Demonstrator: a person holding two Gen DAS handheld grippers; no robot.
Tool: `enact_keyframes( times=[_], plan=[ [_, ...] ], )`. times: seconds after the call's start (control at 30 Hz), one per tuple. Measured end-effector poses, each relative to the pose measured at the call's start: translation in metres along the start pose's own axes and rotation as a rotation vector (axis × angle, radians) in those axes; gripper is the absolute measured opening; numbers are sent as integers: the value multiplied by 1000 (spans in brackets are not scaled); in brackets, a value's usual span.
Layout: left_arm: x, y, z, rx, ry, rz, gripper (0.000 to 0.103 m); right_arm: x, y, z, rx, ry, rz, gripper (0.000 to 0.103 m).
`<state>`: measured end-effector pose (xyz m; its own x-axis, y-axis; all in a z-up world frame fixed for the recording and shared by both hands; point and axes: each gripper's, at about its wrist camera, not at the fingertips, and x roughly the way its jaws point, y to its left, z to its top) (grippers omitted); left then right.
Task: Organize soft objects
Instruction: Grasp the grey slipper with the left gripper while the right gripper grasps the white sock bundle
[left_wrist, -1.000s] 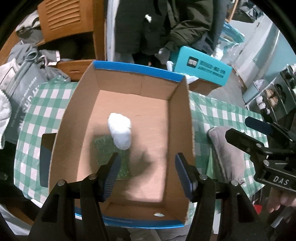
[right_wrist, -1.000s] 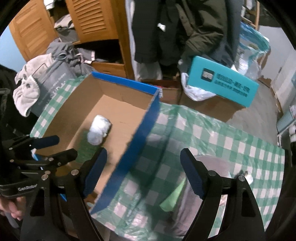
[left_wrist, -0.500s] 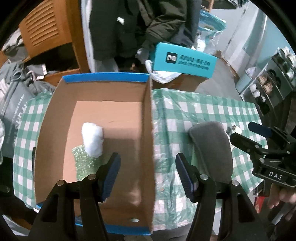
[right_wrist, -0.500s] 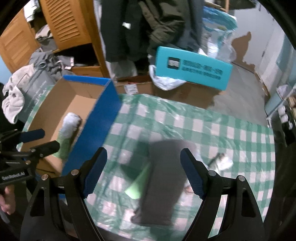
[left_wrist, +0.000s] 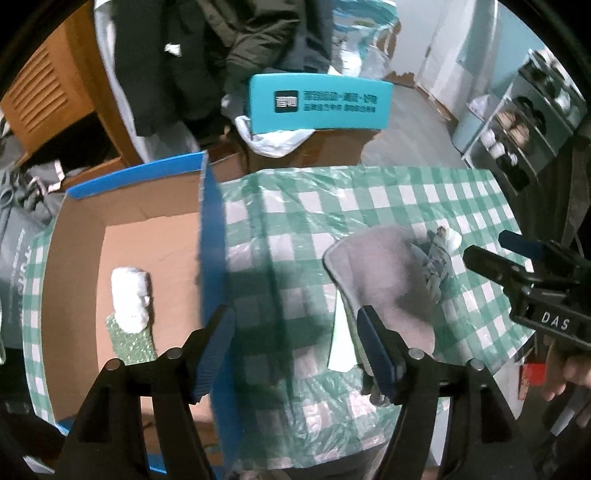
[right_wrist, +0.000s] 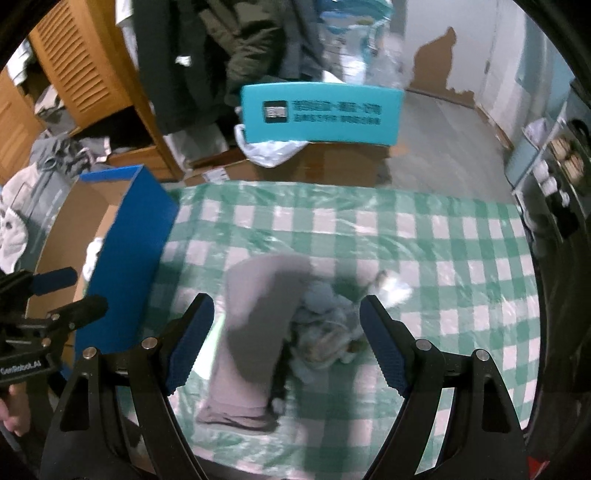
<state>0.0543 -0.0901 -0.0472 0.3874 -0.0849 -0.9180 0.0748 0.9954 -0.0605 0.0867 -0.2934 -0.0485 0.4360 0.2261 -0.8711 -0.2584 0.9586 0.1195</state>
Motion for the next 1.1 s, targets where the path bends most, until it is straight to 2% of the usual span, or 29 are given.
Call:
enact_keyframes(
  times=[0.33, 0.53, 0.77, 0.9, 0.97, 1.1],
  plan=[
    [34, -28, 9, 11, 71, -22, 71, 22, -55, -7, 99, 45, -42, 82],
    [58, -41, 14, -19, 104, -34, 73, 48, -76, -10, 141, 95, -63, 82],
    [88, -55, 18, -29, 160, -46, 73, 78, -81, -12, 150, 150, -71, 82],
    [95, -67, 16, 6, 185, -53, 76, 92, -85, -11, 154, 172, -77, 82],
    [95, -72, 16, 27, 181, -46, 80, 98, -86, -11, 157, 182, -73, 82],
    [96, -75, 16, 28, 198, -60, 80, 111, -88, -12, 157, 212, -62, 81]
  ],
)
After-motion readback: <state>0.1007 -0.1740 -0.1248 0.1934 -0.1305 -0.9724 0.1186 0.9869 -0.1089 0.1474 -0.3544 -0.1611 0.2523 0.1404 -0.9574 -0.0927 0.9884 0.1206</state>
